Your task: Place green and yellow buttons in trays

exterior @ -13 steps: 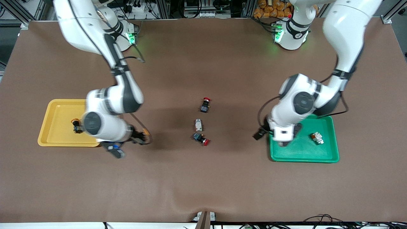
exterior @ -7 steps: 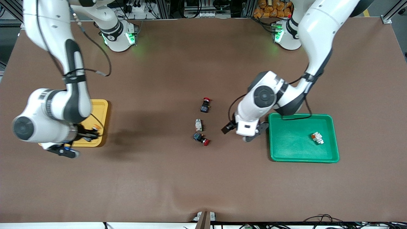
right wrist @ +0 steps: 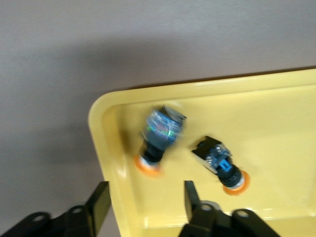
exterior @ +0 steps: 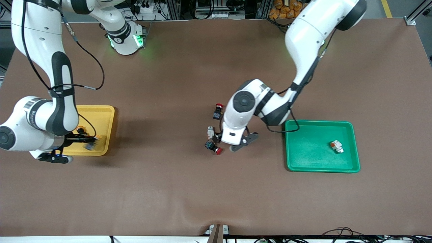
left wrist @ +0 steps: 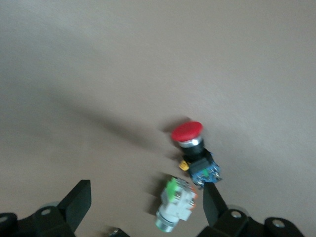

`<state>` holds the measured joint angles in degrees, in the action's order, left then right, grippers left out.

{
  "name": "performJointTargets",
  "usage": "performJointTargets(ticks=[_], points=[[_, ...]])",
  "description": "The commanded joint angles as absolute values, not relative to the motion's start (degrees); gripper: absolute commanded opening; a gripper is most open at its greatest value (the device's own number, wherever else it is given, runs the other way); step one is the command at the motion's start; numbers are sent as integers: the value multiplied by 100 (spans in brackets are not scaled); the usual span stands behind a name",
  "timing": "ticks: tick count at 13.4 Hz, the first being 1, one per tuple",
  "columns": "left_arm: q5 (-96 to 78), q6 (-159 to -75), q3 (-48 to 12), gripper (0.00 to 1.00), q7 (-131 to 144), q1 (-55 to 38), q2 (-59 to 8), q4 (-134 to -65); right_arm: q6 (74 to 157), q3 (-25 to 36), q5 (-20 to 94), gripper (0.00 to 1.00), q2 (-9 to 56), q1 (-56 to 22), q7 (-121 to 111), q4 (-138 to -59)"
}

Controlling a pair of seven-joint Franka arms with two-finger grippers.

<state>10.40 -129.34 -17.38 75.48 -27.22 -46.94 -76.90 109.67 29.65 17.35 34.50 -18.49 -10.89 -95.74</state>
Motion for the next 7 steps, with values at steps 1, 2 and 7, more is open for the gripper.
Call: performJointTargets(ticks=[1, 2, 7], points=[[1160, -13033, -1670, 100, 7541, -2952, -5071, -7198, 10881, 2953, 1740, 100, 3384, -1933, -1107, -9571], [1160, -13173, -1670, 100, 7541, -3031, -5150, -7198, 10837, 2953, 1732, 100, 3358, -1977, -1116, -9554], [1160, -13482, -1135, 100, 7436, -3646, -5396, -7181, 10776, 2962, 1696, 100, 3025, -2223, -1142, -9597]])
